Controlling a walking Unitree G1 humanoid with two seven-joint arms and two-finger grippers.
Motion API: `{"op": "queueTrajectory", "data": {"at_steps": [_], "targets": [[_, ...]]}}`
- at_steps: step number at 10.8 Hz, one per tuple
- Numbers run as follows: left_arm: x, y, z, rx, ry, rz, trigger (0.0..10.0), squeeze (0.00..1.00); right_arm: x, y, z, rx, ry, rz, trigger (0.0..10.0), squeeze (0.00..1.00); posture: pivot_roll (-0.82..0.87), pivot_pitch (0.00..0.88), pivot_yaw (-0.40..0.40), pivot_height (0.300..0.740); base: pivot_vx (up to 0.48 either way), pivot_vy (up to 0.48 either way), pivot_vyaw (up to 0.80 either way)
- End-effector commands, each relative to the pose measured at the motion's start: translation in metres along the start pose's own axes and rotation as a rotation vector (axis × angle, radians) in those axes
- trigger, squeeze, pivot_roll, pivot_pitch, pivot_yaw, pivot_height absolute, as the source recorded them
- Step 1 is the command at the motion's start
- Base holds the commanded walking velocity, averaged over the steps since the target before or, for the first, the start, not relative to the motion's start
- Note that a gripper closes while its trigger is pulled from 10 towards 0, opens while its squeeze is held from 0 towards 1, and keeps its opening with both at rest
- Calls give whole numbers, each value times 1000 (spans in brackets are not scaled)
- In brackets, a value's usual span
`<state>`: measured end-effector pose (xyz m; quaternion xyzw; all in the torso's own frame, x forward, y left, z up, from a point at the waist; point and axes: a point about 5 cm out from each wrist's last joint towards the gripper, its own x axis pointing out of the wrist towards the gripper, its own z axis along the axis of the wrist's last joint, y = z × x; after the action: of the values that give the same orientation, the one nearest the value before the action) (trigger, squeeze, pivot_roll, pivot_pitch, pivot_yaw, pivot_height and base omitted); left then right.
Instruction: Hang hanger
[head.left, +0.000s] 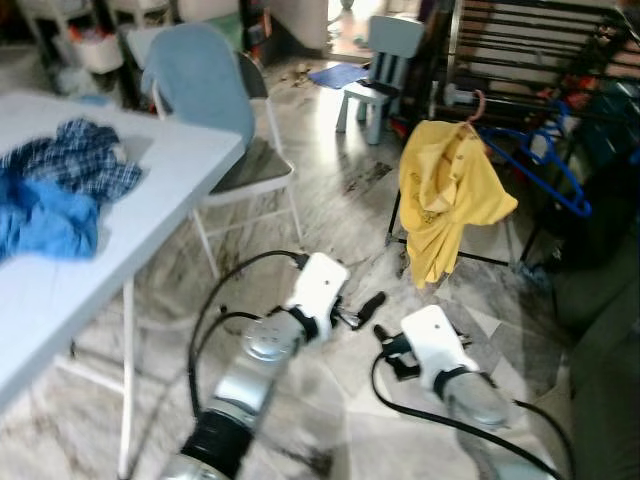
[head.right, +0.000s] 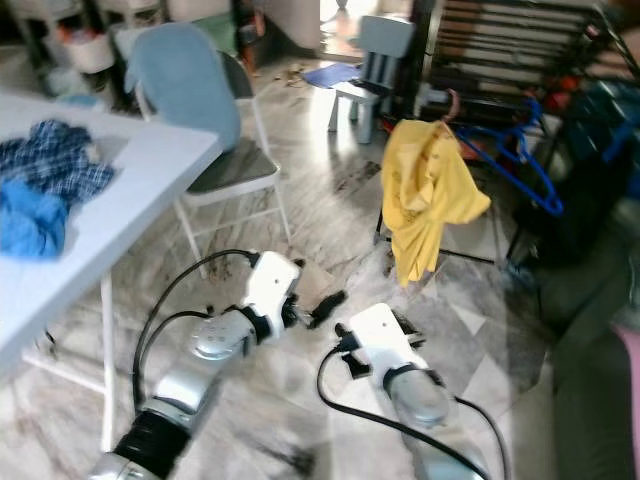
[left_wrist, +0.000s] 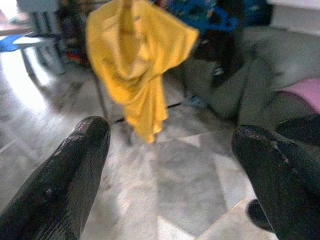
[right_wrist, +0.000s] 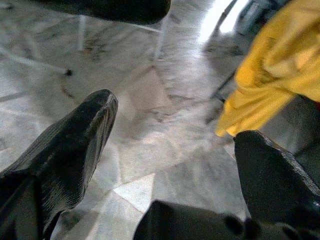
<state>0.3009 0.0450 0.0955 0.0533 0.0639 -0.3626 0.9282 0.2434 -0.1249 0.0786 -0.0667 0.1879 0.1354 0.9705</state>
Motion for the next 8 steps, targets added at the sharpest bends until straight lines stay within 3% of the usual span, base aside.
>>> {"op": "queueTrajectory", "data": {"at_steps": [1,6,8], "targets": [[1,0,3,-7,-7,2,10000,0,-1,-2,0,-3,2,0,10000,0,11,0,-52,740,0,-292,0],[1,-1,2,-7,-1,-3,10000,0,0,1,0,-9,5,17,10000,0,9,0,-52,740,0,-265,0],[1,1,3,7,-4,27,10000,0,0,0,-1,-7,8,11,10000,0,10,0,-54,740,0,0,0]]}}
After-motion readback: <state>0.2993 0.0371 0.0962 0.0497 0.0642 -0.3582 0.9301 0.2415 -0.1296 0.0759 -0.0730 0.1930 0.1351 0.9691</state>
